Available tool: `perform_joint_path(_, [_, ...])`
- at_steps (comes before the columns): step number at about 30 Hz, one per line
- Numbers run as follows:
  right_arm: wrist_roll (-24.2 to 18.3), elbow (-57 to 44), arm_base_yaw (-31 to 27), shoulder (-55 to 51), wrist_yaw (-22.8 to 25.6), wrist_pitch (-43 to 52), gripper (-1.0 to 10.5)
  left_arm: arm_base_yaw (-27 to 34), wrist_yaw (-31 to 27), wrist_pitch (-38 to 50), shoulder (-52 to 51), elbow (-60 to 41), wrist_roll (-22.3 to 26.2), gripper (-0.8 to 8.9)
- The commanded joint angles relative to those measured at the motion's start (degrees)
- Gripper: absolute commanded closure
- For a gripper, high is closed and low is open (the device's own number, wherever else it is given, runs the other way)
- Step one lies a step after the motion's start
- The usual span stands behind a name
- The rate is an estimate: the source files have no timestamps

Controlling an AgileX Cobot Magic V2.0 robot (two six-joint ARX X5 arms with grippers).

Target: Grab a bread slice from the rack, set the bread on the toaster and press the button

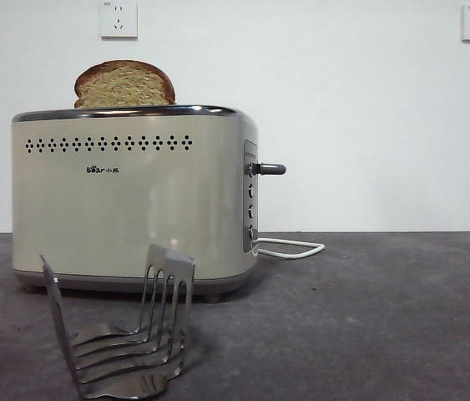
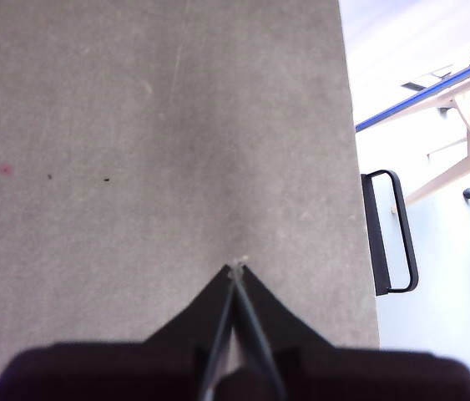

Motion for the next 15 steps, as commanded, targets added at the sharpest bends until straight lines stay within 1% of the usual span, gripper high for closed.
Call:
perform_joint_path(1, [0.00,0.15,0.04,1.46,0.17,-1.22,9.5,0.22,0.76,-1.40,-5.22,-2.97,-4.72,7.86])
perform_joint_path(4, [0.00,0.15,0.04,2.99,0.20,-1.20,9.5,0.22,2.29,-5.22,-8.44,-3.69,-4.66,7.86])
perform_joint_path(10, [0.00,0.15,0.04,5.31,0.17,-0.83,9.5,0.22,1.95,-10.73,-11.23,-3.69,-3.52,7.86])
perform_joint_path(15, [0.00,0.15,0.04,5.90,0.17,1.70,9.5,0.24,2.01,-10.93,-11.23,-3.69,-3.89,7.86])
